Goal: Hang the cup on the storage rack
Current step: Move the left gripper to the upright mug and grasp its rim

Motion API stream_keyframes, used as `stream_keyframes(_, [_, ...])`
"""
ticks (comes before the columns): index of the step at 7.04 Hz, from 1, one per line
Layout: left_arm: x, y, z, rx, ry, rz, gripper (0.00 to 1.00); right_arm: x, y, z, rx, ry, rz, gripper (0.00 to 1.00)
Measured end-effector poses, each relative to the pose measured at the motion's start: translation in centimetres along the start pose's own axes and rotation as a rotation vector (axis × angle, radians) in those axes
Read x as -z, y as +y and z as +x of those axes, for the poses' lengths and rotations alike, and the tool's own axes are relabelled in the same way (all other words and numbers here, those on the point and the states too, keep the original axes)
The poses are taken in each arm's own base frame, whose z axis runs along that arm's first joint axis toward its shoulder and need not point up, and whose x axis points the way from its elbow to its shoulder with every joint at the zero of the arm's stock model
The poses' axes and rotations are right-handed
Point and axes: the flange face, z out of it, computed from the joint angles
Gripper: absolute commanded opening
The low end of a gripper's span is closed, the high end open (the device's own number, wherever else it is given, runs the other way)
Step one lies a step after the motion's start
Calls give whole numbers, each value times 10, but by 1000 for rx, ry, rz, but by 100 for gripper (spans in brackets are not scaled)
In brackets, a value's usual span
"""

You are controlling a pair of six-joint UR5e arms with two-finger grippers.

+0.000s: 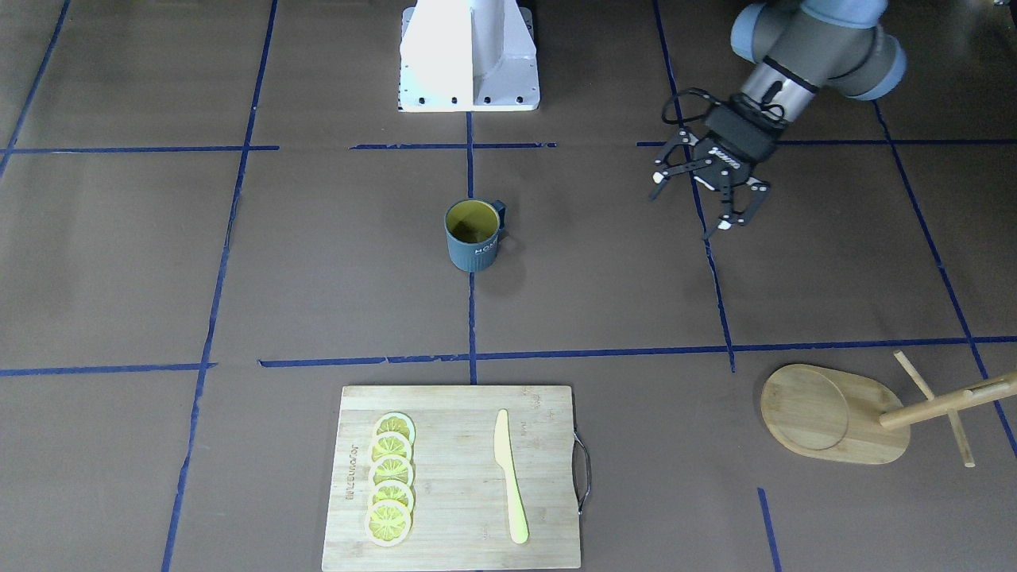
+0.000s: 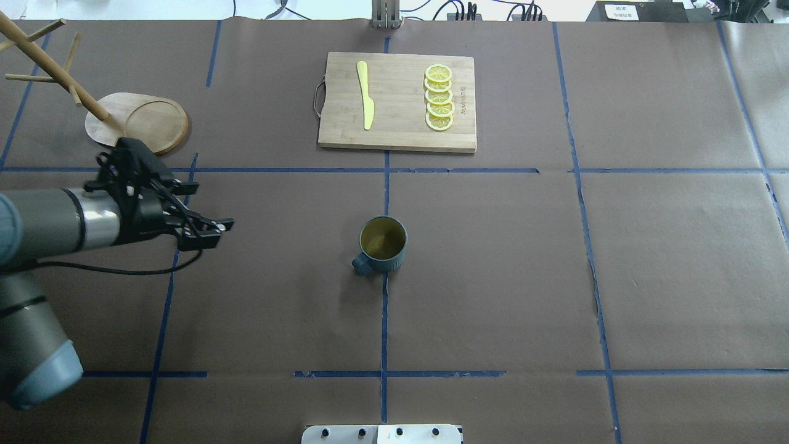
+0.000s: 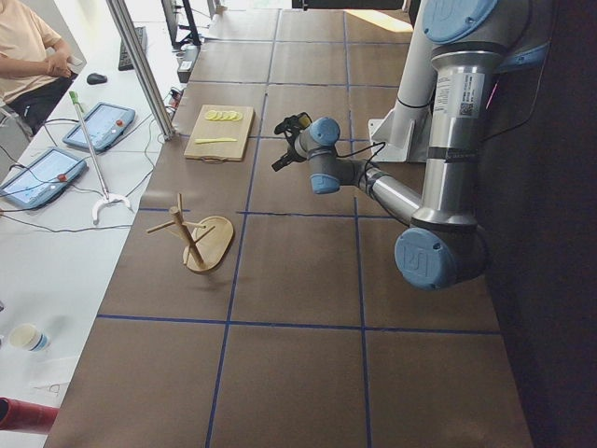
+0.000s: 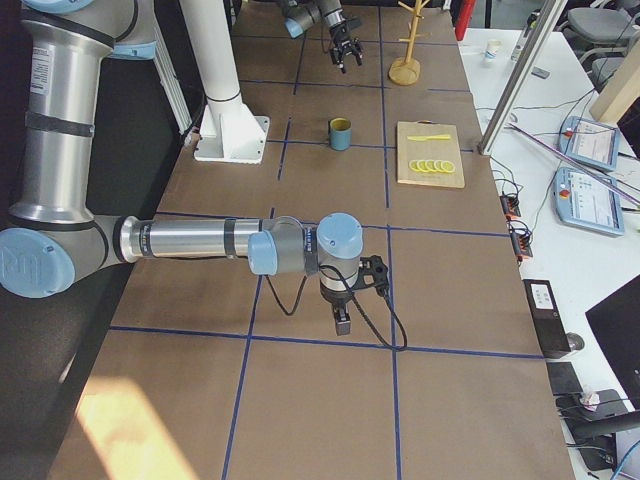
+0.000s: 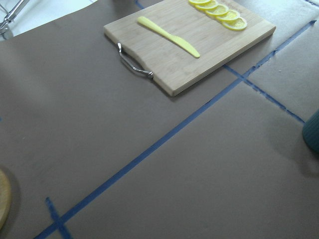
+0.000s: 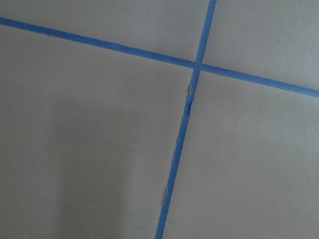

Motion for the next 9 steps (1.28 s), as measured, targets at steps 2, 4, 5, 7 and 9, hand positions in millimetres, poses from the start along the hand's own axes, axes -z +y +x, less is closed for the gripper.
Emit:
stream_keyframes(2, [-64, -3, 108, -31, 58, 45, 99, -1, 0, 1, -1, 1, -2, 100])
stream_keyframes(4, [-100, 2, 159, -43, 73, 45, 99, -2, 1, 2, -3, 1, -4, 100])
stream_keyframes(5, [-109, 2, 166, -46, 76, 47, 99, -3, 1, 2, -4, 1, -6, 100])
stream_keyframes(7, [-126, 9, 164, -44, 71, 81, 97, -3, 1, 3, -4, 1, -7, 100])
stream_keyframes(9, [-142, 15, 161, -41, 45, 106, 87, -4, 2, 3, -5, 1, -8, 100])
